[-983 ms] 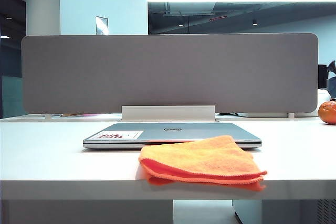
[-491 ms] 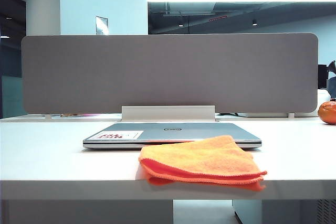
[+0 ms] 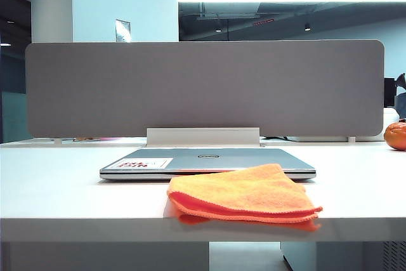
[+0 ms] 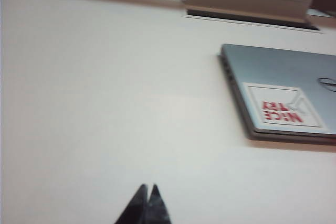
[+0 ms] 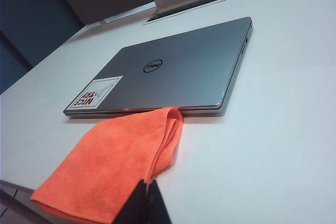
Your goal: Pick up the orange rag and put it over the laptop.
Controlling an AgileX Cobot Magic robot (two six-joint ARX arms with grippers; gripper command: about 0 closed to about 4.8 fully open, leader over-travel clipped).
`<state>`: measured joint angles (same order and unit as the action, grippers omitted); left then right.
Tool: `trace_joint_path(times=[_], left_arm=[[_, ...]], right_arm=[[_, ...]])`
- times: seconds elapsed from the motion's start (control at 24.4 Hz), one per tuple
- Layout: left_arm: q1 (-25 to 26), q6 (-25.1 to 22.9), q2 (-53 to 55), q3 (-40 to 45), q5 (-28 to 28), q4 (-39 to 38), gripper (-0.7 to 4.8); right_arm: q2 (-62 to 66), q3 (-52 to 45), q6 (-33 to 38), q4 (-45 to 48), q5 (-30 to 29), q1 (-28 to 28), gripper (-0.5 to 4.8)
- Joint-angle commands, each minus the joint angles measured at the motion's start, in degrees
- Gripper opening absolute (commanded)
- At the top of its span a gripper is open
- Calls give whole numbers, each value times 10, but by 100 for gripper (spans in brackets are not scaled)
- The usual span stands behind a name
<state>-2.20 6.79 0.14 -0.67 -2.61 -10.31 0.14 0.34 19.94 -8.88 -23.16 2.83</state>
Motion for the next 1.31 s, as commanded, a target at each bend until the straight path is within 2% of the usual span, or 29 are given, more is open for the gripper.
trace_joint_path(times=[0.04,0.16,0.61,0.9,1.11,1.31], left_arm=[[2,15,1,-16,-36,2,-6],[2,34,1,-41,-51,1,-6],[2,33,35,-118,-77,2,-6],[2,32,166,-185,-85,18,-6],[1,44,247,-204,-131,53,-6],[1,71,386,-250,-182,66,-6]], right_arm=[[-1,-2,2,10,-3,0,-5],[-1,-2,2,10,2,0,-5],[-1,-2,1,10,5,0,-5],[-1,-2,2,10,5,0,-5],[-1,-2,1,10,5,0,-5],[-1,-2,1,10,5,0,-5]])
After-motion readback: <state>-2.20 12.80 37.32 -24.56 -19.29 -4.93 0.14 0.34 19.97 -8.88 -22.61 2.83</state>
